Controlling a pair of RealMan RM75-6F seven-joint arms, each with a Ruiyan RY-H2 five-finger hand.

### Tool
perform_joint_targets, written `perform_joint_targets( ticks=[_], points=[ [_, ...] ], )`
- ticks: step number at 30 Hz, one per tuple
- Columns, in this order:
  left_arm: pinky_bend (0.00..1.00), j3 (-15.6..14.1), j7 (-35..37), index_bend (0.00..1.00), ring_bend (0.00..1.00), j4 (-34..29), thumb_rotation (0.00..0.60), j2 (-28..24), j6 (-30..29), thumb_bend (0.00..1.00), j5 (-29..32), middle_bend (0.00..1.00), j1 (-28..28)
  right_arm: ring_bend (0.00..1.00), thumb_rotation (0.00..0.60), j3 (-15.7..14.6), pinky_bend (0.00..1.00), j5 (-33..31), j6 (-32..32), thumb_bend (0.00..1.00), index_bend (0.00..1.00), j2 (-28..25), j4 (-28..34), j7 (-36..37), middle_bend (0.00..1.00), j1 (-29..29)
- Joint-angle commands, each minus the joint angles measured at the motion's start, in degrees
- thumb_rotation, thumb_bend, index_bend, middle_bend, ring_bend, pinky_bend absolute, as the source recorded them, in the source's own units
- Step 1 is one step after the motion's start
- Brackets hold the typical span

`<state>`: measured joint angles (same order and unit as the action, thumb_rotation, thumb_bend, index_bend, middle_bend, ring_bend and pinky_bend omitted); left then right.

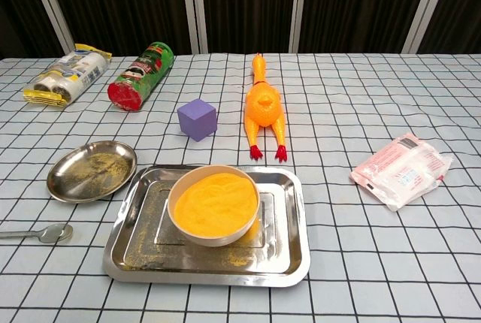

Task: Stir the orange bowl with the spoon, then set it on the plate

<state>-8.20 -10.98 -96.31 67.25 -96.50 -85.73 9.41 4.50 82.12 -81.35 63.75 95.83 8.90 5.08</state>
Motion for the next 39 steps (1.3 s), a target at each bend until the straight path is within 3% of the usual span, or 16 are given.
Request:
perform_joint_targets(
  ticks=[1, 16, 23, 30, 39],
  points=[
    [0.0, 0.5, 0.0, 0.0, 0.0, 0.1, 0.6, 0.0, 0.5, 0.11, -0.5, 0.0, -0.2, 0.0, 0.6, 0.0, 0.0, 0.1, 0.0, 0.4, 0.0, 0.1, -0.2, 0.1, 0.0, 0.0],
    [0.0, 1.3, -0.6, 0.0, 0.0, -0.9, 0.6, -0.6, 3.7, 0.11, -1.5, 0.0, -1.0, 0.0, 0.6, -0.2, 0.0, 0.1, 0.7, 0.4, 0.0, 0.0, 0.1, 0.4, 0.0, 0.1],
    [0.0, 0.7, -2.7, 0.01, 0.0, -4.3, 0.6, -0.2, 9.3, 0.14, -1.1, 0.0, 0.3, 0.0, 0.6, -0.3, 0.0, 0.0, 1.0, 0.4, 0.0, -0.2, 0.2, 0.6, 0.0, 0.1],
    [0.0, 2.2, -10.1, 0.34, 0.0, -7.5, 0.6, 3.1, 15.8, 0.35, 2.3, 0.0, 2.6, 0.0, 0.6, -0.5, 0.0, 0.3, 0.9, 0.4, 0.0, -0.4, 0.3, 1.2, 0.0, -0.1],
    [0.0, 5.7, -17.0, 0.43, 0.0, -6.0, 0.6, 10.4, 22.3, 0.47, 12.1, 0.0, 4.8, 0.0, 0.6, -0.7, 0.0, 0.4, 1.2, 0.4, 0.0, -0.6, 0.7, 1.0, 0.0, -0.1]
  ],
)
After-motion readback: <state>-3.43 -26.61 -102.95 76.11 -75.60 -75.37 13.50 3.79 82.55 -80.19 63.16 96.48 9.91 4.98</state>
